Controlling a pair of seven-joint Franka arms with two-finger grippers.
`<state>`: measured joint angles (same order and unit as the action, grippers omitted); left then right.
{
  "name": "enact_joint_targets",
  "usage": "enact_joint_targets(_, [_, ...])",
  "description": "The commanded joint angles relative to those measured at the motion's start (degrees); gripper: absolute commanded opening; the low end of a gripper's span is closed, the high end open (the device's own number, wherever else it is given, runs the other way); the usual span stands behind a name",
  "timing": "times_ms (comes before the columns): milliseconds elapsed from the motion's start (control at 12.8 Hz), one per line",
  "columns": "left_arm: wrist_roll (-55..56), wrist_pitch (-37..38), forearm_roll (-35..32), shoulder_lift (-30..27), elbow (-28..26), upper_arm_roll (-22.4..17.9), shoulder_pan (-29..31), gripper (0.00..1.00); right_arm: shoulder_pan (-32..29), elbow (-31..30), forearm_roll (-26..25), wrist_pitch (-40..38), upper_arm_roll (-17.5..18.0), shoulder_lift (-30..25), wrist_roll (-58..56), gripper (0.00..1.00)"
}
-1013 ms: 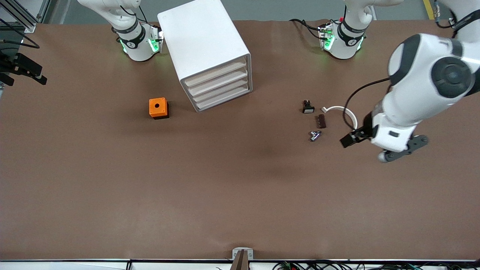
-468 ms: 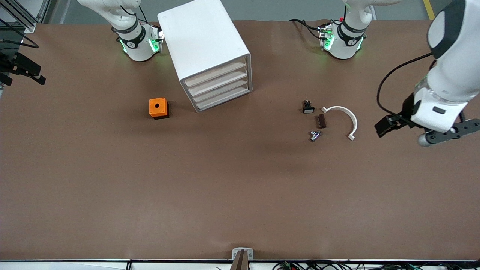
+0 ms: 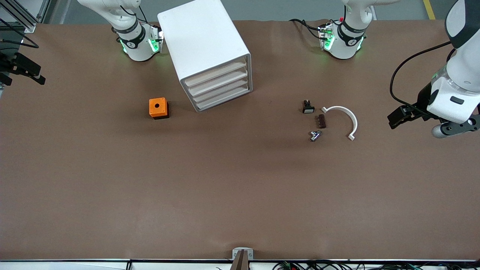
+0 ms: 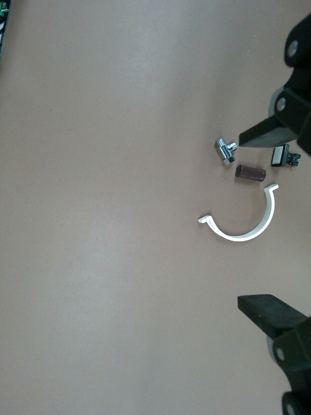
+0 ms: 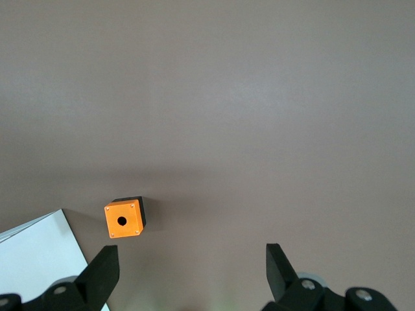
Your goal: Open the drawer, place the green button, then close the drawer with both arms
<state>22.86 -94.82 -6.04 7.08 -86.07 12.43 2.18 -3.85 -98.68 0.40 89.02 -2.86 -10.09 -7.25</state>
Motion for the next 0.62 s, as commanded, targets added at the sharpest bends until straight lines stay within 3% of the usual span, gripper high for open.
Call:
enact_joint_targets(0, [-0.80,0.60,-0.72,0.21,1.43,0.40,0.46,1.00,-0.55,-1.43,0.30,0.46,0.32,-1.78,-0.40,1.00])
enact_joint_targets(545, [-1.32,-0.54,-0.20,1.09,1.35,0.22,1.51,1.00,-0.55,-1.52,1.09,0.55,0.23,-1.78,-0.40,1.00])
